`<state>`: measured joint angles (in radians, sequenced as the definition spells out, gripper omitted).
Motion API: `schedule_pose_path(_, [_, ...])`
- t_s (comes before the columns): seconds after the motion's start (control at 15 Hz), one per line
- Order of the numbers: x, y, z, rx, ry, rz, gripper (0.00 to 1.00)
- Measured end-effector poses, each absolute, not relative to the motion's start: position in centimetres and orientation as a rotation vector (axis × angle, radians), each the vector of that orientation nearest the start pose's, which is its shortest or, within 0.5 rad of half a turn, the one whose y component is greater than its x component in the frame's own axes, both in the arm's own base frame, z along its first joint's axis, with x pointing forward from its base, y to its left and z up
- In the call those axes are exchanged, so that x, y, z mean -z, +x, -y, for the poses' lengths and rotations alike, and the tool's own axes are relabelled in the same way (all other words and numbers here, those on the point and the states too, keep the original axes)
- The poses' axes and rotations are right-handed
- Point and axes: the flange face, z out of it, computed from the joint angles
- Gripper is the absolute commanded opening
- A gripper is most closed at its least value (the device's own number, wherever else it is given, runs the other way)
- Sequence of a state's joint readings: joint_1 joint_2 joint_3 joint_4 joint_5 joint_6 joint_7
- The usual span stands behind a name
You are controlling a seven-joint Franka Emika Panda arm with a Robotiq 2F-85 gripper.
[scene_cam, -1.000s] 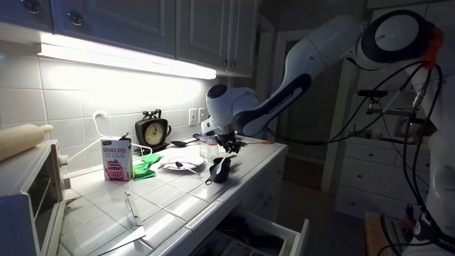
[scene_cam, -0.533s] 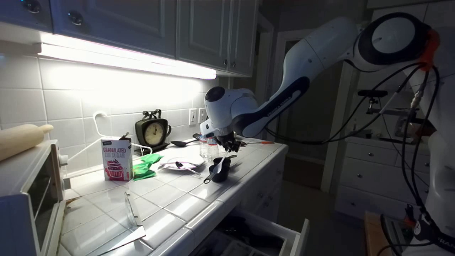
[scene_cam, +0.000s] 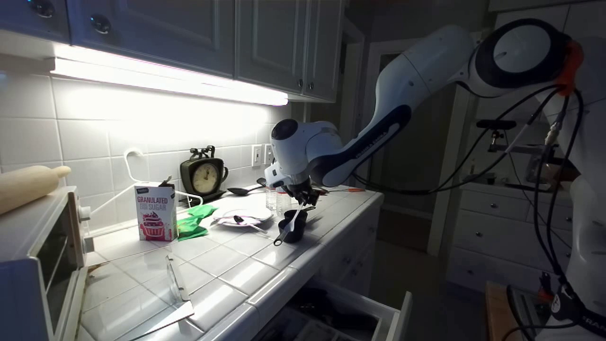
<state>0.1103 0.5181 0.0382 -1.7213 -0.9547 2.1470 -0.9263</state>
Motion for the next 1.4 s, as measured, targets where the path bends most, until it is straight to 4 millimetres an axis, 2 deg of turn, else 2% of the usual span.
schedule_pose_path(0.4, [-28.97,66.63,-6.92,0.450,1.660,-1.801,0.04])
schedule_pose_path(1.4, [-28.78,66.40,-6.70,0.459,1.764,-1.782,0.04])
